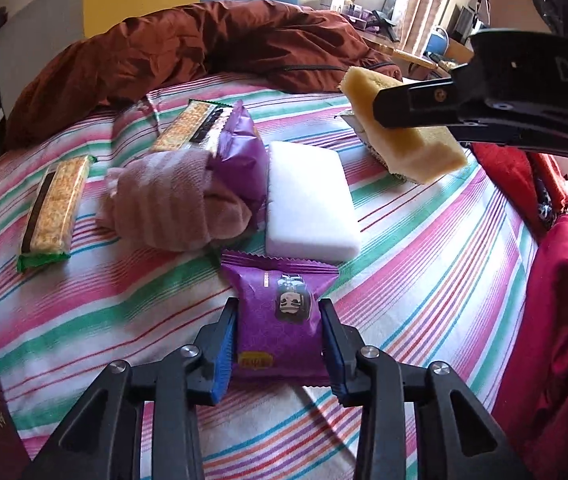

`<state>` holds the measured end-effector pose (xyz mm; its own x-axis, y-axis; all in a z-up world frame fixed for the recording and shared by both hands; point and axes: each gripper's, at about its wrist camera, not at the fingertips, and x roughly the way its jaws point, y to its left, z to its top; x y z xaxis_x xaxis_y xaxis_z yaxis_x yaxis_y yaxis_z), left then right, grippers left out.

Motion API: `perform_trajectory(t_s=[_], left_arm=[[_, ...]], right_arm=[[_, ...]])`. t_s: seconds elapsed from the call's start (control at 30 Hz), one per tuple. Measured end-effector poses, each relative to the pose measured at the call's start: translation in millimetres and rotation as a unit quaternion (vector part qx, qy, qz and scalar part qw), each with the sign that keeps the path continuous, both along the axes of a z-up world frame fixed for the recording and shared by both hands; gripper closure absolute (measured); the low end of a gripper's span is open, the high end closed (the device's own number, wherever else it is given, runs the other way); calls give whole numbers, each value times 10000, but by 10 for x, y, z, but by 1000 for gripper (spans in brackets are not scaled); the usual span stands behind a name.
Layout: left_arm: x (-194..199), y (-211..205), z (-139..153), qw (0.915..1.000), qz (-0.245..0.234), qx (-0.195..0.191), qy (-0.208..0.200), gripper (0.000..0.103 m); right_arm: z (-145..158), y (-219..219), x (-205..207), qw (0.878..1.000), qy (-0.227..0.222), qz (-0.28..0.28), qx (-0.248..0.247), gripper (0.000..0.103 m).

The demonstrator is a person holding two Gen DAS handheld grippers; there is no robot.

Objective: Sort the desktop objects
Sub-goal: 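Grasp the tan sponge with the right tool while the left tool grasps the purple snack packet, then carry the tan sponge and purple packet over the gold tray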

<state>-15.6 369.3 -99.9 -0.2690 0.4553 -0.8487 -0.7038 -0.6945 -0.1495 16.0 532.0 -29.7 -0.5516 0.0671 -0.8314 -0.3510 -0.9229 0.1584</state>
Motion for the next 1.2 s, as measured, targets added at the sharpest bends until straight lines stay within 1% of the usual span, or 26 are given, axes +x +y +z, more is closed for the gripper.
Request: perform_trajectory(t_s=[0.23, 0.4, 0.57, 0.7, 0.8, 0.97, 1.2], left_arm=[[35, -264, 98, 9995, 203, 230, -92, 65], [55, -418, 293, 9989, 271, 369, 102, 65], [107, -644, 534, 9971, 372, 566, 336, 65], [117, -903, 689, 9951, 556, 661, 471, 65], [113, -1098, 756, 9933, 738, 686, 561, 65], [75, -1424, 802, 9901, 1035, 737, 589, 65], [18, -1909, 856, 9832, 1484, 830, 664, 65]], right_arm=[[52, -143, -16, 9992, 195, 333, 115, 43], [89, -206, -8, 9982, 337, 479, 151, 43], [162, -381, 27, 9942, 595, 876, 209, 43], [190, -536, 49, 9898, 744, 1199, 205, 43], [176, -599, 47, 9888, 732, 1283, 231, 43], [136, -660, 39, 9888, 631, 1314, 333, 43], [93, -699, 30, 9891, 550, 1307, 391, 43]])
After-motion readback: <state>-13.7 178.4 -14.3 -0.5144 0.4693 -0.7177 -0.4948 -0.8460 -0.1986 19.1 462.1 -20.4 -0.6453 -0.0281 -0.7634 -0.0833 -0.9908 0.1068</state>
